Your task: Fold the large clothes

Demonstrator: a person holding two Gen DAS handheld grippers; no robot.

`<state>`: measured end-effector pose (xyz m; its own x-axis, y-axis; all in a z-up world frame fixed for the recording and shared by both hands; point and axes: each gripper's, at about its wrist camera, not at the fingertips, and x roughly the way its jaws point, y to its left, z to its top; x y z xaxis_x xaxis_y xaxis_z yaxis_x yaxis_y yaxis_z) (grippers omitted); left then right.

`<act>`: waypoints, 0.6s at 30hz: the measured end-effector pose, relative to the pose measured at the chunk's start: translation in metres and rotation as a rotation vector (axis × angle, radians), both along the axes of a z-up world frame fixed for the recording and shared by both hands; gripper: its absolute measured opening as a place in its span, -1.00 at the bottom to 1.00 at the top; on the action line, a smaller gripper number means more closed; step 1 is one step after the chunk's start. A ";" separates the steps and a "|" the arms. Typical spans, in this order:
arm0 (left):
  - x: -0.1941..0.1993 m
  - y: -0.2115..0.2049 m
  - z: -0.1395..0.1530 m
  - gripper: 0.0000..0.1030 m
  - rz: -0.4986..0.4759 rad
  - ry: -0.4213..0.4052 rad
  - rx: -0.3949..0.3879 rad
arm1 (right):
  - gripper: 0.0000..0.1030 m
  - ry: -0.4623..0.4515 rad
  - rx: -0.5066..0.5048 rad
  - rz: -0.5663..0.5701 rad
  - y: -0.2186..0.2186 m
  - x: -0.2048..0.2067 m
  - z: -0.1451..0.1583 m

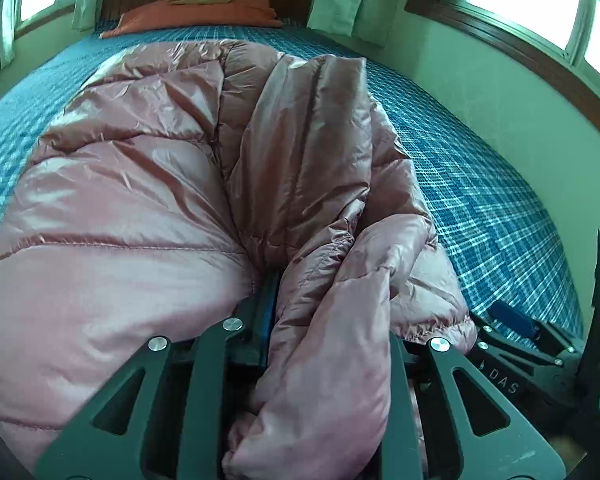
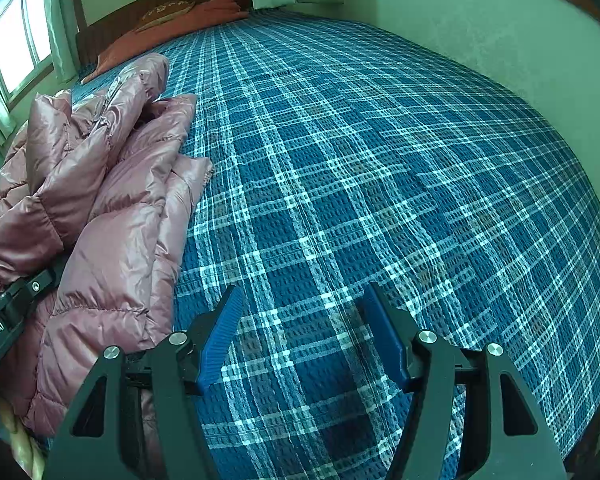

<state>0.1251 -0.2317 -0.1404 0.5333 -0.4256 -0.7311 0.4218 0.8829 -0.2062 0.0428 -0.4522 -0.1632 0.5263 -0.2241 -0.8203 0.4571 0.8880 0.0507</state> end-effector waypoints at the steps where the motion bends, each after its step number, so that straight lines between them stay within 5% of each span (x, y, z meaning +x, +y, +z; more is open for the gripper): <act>1: -0.001 -0.002 0.000 -0.63 -0.002 -0.007 0.006 | 0.22 0.000 -0.003 -0.001 0.000 0.000 0.001; 3: -0.004 -0.003 0.005 -0.62 -0.003 -0.020 0.014 | 0.22 -0.001 -0.003 -0.007 0.000 -0.003 0.002; 6: -0.010 -0.003 0.014 -0.32 -0.015 -0.029 0.009 | 0.22 -0.006 0.004 -0.017 -0.002 -0.010 0.004; 8: -0.021 -0.004 0.023 0.14 -0.036 -0.047 -0.015 | 0.22 -0.008 0.001 -0.021 -0.003 -0.017 0.007; 12: -0.043 -0.001 0.041 0.24 -0.060 -0.088 -0.045 | 0.22 -0.015 -0.009 -0.029 -0.003 -0.031 0.015; 18: -0.060 0.038 0.064 0.25 -0.024 -0.033 -0.211 | 0.22 -0.040 -0.036 -0.031 0.004 -0.051 0.033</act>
